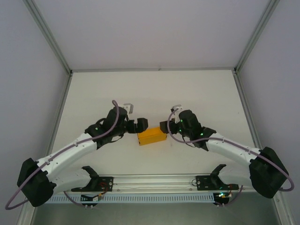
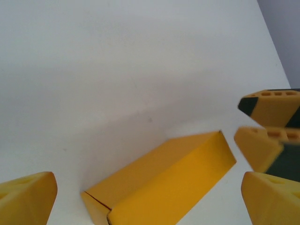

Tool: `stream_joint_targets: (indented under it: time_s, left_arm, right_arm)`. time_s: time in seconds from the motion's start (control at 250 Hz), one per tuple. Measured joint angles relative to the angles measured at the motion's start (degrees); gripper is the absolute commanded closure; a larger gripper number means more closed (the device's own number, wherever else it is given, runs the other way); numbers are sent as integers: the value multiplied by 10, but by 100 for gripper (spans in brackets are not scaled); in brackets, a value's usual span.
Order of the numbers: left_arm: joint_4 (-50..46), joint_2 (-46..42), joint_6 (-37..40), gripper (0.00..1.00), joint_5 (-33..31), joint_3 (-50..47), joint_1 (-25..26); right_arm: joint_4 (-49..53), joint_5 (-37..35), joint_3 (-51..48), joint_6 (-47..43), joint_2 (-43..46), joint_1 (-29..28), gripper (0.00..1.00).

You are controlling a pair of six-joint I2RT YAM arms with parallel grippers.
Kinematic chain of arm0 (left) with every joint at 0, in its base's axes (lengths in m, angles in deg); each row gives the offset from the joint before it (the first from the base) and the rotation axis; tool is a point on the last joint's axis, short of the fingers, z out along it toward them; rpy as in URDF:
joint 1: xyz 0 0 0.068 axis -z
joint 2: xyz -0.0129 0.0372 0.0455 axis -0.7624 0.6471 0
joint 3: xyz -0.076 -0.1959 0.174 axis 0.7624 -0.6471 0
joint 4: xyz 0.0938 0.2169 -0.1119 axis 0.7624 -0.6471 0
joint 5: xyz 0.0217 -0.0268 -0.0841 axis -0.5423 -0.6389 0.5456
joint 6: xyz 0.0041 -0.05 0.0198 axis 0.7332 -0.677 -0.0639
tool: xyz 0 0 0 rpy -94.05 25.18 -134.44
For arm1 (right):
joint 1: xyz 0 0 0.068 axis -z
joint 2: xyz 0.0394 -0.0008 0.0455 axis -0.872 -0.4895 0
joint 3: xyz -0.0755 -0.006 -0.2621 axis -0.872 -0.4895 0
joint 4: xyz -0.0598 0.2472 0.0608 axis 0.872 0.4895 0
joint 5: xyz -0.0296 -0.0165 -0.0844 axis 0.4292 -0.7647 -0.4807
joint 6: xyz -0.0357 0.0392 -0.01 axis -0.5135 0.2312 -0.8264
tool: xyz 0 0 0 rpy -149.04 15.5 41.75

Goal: Assemble paper box

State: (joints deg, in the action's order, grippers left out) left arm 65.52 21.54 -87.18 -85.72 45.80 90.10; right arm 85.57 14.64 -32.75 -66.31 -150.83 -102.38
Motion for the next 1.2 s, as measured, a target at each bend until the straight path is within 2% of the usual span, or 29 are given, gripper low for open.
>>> stream_joint_targets:
  time_s: [0.084,0.184,0.323,0.487,0.667,0.846,1.106,1.202]
  left_arm:
    - [-50,13,2,0,-54,57,-1]
    - [-100,30,2,0,-108,101,-12]
    - [-141,32,6,0,-148,105,-42]
    - [-159,13,1,0,-172,81,-81]
    - [-187,-34,-10,0,-193,38,-101]
    - [-203,-61,-18,0,-210,26,-113]
    - [-205,-63,-18,0,-217,19,-115]
    - [-206,-64,-18,0,-220,19,-115]
  right_arm:
    - [34,10,45,-45,0,1,0]
    - [90,83,101,-166,-5,2,0]
    - [211,197,176,-380,-39,1,0]
    - [350,231,299,-552,-147,-16,0]
    - [411,182,335,-657,-244,-57,0]
    - [426,112,363,-679,-323,-85,3]
    - [367,-3,364,-677,-363,-110,21]
    - [349,-27,363,-670,-363,-112,32]
